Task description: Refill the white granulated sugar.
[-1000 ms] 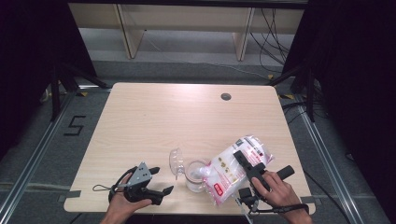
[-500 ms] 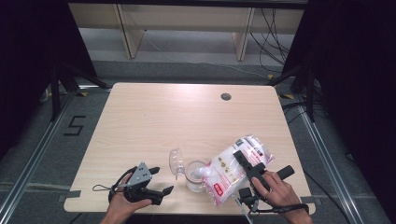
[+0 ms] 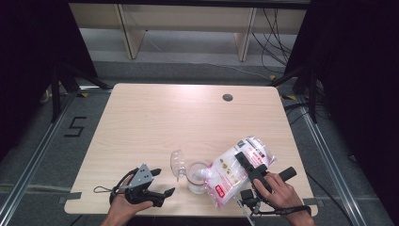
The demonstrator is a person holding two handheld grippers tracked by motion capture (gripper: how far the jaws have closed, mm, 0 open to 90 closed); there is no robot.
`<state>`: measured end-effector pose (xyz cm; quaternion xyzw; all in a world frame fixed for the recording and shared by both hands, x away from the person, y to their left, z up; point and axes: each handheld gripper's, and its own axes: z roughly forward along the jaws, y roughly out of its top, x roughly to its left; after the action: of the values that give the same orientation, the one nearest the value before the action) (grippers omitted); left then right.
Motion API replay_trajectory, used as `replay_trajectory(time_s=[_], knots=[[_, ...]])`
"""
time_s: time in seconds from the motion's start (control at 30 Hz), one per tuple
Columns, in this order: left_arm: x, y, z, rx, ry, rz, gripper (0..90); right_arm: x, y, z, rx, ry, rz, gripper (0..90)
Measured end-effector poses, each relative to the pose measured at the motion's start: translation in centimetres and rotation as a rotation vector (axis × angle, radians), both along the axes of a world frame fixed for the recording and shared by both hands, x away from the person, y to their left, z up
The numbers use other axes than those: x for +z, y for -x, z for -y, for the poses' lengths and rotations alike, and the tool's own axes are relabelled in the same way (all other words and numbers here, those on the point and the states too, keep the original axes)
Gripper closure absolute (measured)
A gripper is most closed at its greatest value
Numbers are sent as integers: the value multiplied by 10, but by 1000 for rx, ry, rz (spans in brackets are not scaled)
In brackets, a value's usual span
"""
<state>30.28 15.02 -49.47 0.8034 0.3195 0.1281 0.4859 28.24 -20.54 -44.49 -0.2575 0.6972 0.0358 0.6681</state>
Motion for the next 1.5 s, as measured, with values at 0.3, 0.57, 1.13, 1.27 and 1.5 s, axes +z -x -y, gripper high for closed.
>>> replay_trajectory(time_s=[0.3,0.57,1.13,1.27,1.5], knots=[[1,-1,-2,-28,-26,16,156,1,1,-1,-8,5,-6,559],[1,-1,-2,-26,-23,15,156,0,0,-2,4,-3,-2,560],[0,0,-1,-9,-9,-5,156,5,3,-4,-5,22,8,563],[1,0,-1,-12,-20,6,156,4,4,-4,3,10,15,565],[1,0,-1,-7,0,-5,156,5,2,-5,19,27,15,569]])
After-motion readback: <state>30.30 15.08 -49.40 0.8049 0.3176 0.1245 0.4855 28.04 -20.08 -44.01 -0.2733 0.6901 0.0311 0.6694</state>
